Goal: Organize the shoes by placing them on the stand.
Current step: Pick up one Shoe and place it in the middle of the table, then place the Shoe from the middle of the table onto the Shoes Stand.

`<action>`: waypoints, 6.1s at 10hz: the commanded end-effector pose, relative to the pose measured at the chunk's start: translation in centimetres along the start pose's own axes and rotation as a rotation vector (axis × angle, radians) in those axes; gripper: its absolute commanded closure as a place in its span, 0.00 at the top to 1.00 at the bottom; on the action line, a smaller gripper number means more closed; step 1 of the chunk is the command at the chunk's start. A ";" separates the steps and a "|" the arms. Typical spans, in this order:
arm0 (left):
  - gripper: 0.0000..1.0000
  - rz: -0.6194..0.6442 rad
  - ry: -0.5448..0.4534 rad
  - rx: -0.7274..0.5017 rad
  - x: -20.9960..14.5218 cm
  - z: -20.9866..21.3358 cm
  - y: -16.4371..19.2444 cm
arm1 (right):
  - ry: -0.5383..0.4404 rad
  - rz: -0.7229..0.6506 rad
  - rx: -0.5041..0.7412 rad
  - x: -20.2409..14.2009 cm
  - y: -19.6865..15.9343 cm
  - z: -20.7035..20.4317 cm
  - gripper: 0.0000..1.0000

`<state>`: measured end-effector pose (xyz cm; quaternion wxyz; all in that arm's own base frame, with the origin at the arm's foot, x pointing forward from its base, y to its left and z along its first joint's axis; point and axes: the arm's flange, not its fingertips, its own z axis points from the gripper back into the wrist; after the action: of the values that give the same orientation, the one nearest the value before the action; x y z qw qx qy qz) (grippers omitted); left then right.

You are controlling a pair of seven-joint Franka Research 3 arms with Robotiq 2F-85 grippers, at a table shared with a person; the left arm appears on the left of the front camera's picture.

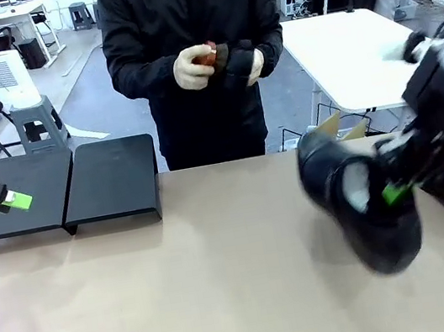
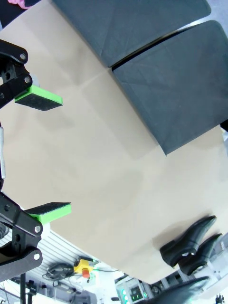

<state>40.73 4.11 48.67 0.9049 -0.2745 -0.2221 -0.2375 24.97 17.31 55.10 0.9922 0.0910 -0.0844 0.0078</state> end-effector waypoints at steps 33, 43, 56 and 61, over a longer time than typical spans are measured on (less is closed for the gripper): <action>1.00 -0.018 0.000 -0.009 -0.1 0.2 0.1 | 0.113 -0.069 0.067 1.1 8.7 -19.6 1.00; 1.00 -0.018 0.000 -0.009 -0.1 0.2 0.1 | 0.028 0.040 -0.004 3.4 -6.2 -9.0 1.00; 1.00 0.199 0.110 -0.039 -3.9 -3.6 -7.9 | 0.027 -0.144 -0.020 8.2 -17.7 -6.1 1.00; 1.00 0.312 0.274 0.160 -5.1 -11.3 -24.0 | 0.027 -0.144 -0.020 8.2 -17.7 -6.1 1.00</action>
<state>29.87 -16.49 49.09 0.9544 -0.2274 -0.1144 -0.1558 34.58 1.21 47.33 0.9920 0.0888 -0.0620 -0.0643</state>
